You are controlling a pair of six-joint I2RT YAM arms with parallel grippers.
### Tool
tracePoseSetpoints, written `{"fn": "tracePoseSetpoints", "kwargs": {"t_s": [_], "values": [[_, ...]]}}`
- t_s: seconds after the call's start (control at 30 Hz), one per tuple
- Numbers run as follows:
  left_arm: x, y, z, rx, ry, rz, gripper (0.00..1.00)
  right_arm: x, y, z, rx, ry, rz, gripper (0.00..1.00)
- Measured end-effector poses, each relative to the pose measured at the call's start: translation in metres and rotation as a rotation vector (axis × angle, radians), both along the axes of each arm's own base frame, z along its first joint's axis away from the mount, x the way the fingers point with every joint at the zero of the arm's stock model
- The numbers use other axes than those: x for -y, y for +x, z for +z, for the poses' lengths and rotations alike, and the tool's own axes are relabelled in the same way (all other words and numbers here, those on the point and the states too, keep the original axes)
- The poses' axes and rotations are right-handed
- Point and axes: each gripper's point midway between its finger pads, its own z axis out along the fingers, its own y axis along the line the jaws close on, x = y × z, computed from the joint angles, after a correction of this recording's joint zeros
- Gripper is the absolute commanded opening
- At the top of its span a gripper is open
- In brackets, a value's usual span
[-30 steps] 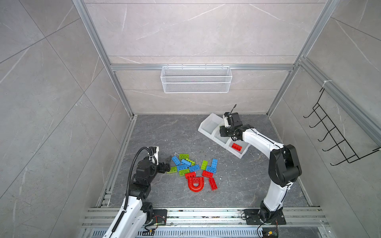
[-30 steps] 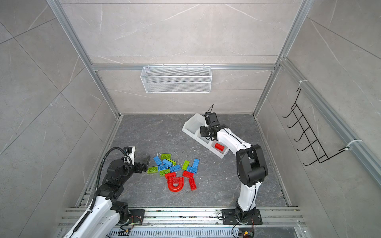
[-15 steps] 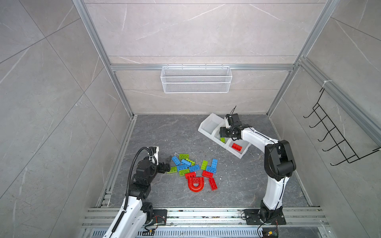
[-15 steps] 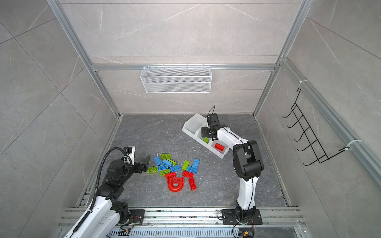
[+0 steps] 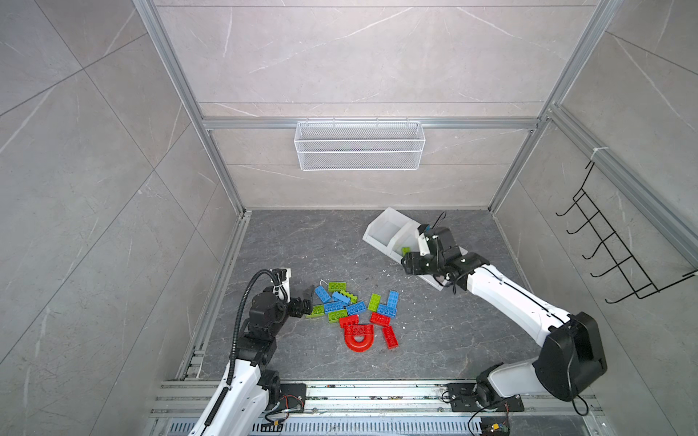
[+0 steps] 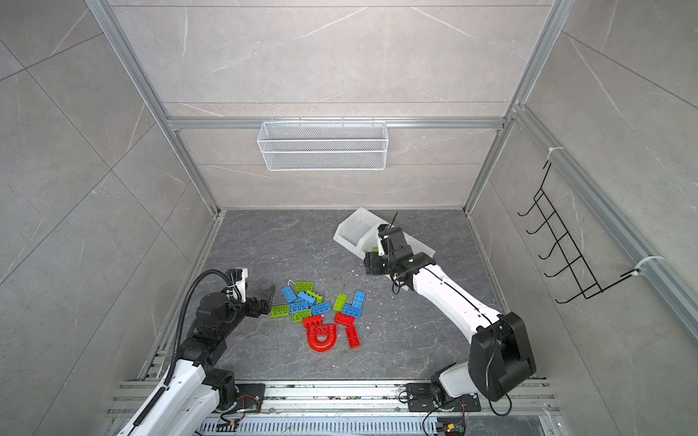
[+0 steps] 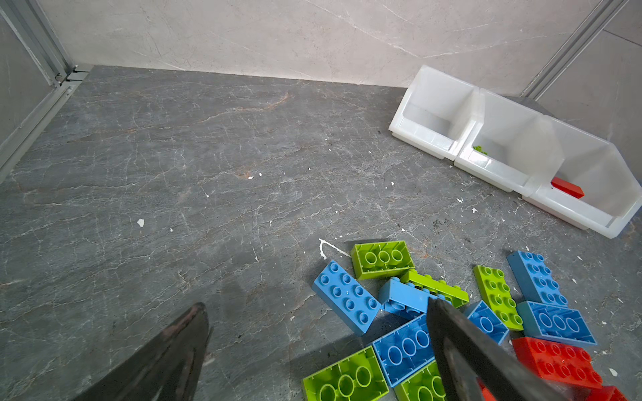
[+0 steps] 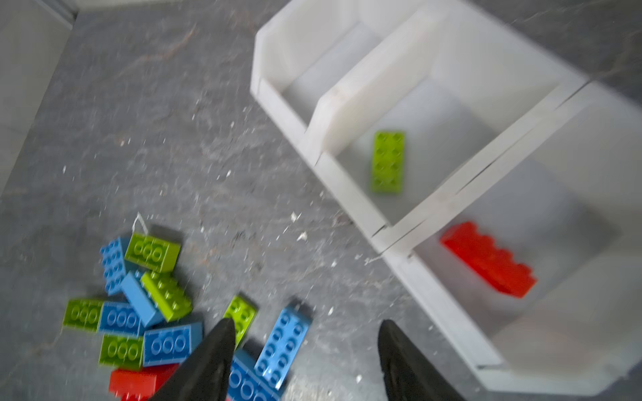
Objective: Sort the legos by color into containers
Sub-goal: 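Reach the right gripper to a blue brick in the pile and grasp it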
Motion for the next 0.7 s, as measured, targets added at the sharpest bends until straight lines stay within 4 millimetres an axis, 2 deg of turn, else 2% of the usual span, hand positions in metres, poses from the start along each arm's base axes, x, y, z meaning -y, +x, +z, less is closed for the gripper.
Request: {"fn": "tracePoseSetpoints", "kwargs": {"t_s": [0.1,0.17,0.23,0.47,0.7], "values": [[0.000,0.000,0.000,-0.001,0.000,0.000,1.00,-0.014,-0.034,-0.035,-0.090,-0.032,0.031,0.67],[0.000,0.000,0.000,-0.001,0.000,0.000,1.00,-0.013,-0.051,-0.057,-0.143,-0.060,0.026,0.67],[0.000,0.000,0.000,-0.001,0.000,0.000,1.00,-0.010,-0.059,-0.073,-0.184,-0.083,0.011,0.67],[0.000,0.000,-0.003,-0.010,0.002,0.000,1.00,-0.022,-0.059,-0.112,-0.250,-0.136,0.008,0.66],[0.000,0.001,-0.010,-0.035,0.007,-0.001,1.00,-0.035,-0.046,-0.125,-0.242,-0.141,0.013,0.66]]}}
